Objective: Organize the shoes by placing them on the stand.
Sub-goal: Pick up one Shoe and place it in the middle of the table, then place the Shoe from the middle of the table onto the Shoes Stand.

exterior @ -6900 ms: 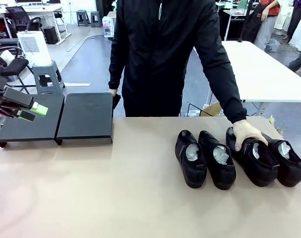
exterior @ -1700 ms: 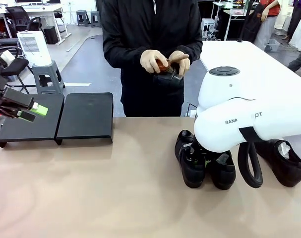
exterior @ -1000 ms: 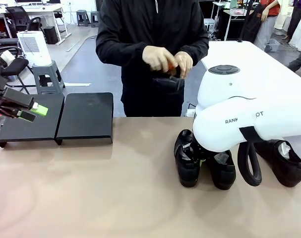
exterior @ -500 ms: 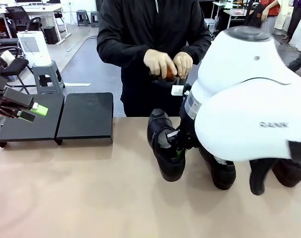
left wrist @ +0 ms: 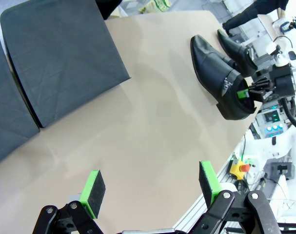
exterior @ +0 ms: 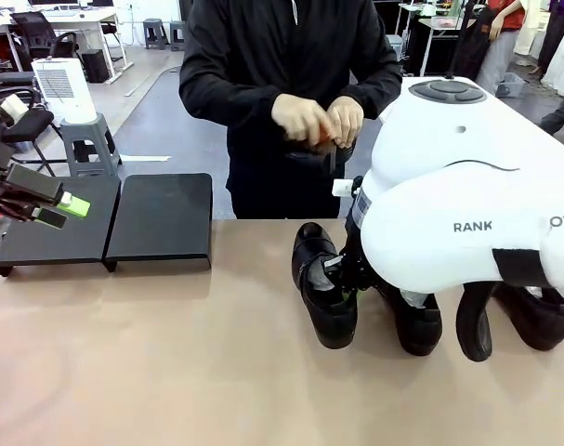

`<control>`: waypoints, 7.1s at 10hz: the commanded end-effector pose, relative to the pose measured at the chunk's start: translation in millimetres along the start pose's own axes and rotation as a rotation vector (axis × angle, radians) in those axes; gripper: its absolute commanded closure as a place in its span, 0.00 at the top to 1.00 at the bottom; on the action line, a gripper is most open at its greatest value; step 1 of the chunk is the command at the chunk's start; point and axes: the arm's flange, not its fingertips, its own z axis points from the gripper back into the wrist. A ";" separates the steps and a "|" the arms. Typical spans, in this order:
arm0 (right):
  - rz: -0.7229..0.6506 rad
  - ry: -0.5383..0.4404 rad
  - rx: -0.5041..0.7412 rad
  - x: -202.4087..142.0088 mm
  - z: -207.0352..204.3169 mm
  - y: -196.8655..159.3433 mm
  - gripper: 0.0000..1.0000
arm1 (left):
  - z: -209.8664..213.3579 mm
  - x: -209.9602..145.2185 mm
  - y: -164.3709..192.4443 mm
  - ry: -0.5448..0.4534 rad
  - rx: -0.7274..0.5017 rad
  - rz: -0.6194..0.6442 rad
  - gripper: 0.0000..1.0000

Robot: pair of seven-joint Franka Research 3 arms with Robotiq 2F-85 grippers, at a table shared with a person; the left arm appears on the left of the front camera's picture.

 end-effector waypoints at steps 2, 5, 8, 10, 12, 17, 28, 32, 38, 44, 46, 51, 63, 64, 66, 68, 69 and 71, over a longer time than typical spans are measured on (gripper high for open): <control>-0.176 0.014 -0.095 -27.1 16.3 33.4 0.00 | 0.2 1.0 1.4 -0.018 -0.022 -0.009 1.00; -0.273 -0.061 -0.025 -75.4 24.0 90.6 0.00 | 0.2 1.0 1.4 -0.018 -0.022 -0.009 1.00; -0.142 -0.095 0.052 -87.8 -3.2 132.8 0.00 | 0.2 1.0 1.4 -0.018 -0.022 -0.009 1.00; -0.048 -0.058 0.100 -75.4 -29.8 149.0 0.00 | 0.2 1.0 1.4 -0.018 -0.022 -0.009 1.00; -0.050 -0.063 0.131 -66.6 -45.1 158.7 0.00 | 0.2 1.0 1.4 -0.018 -0.022 -0.009 1.00; -0.014 -0.003 0.142 -58.6 -75.3 167.3 0.25 | 0.2 1.0 1.4 -0.018 -0.022 -0.009 1.00; -0.108 -0.021 0.137 -63.3 -49.8 151.0 1.00 | 0.2 1.0 1.4 -0.018 -0.022 -0.009 1.00; -0.108 -0.021 0.137 -63.3 -49.8 151.0 1.00 | 0.2 1.0 1.4 -0.018 -0.022 -0.009 1.00; -0.002 -0.016 0.004 -67.7 1.4 70.9 1.00 | 0.2 1.0 1.4 -0.018 -0.022 -0.009 1.00; -0.226 0.008 0.001 -56.7 -8.0 -0.2 1.00 | -18.1 -37.7 -122.7 0.226 0.193 0.164 1.00; -0.180 0.002 -0.031 -57.9 -8.5 5.8 1.00 | -25.2 -29.0 -100.7 0.164 0.175 0.166 1.00; -0.289 -0.002 -0.081 -43.9 2.3 -14.2 1.00 | -47.7 -57.9 -156.0 0.216 0.190 0.174 1.00; -0.326 -0.007 -0.070 -42.0 10.7 -34.7 1.00 | -242.9 -84.3 -272.7 0.339 0.472 0.132 1.00; -0.326 -0.007 -0.070 -42.0 10.7 -34.7 1.00 | -252.7 -82.5 -268.9 0.341 0.495 0.169 1.00; -0.326 -0.007 -0.070 -42.0 10.7 -34.7 1.00 | -272.7 -83.0 -265.4 0.347 0.504 0.234 1.00; -0.326 -0.007 -0.070 -42.0 10.7 -34.7 1.00 | -291.0 -77.9 -254.4 0.327 0.548 0.327 1.00; -0.326 -0.007 -0.070 -42.0 10.7 -34.7 1.00 | -299.1 -76.6 -251.8 0.328 0.569 0.361 1.00; -0.326 -0.007 -0.070 -42.0 10.7 -34.7 1.00 | -313.5 -77.3 -245.7 0.307 0.625 0.379 1.00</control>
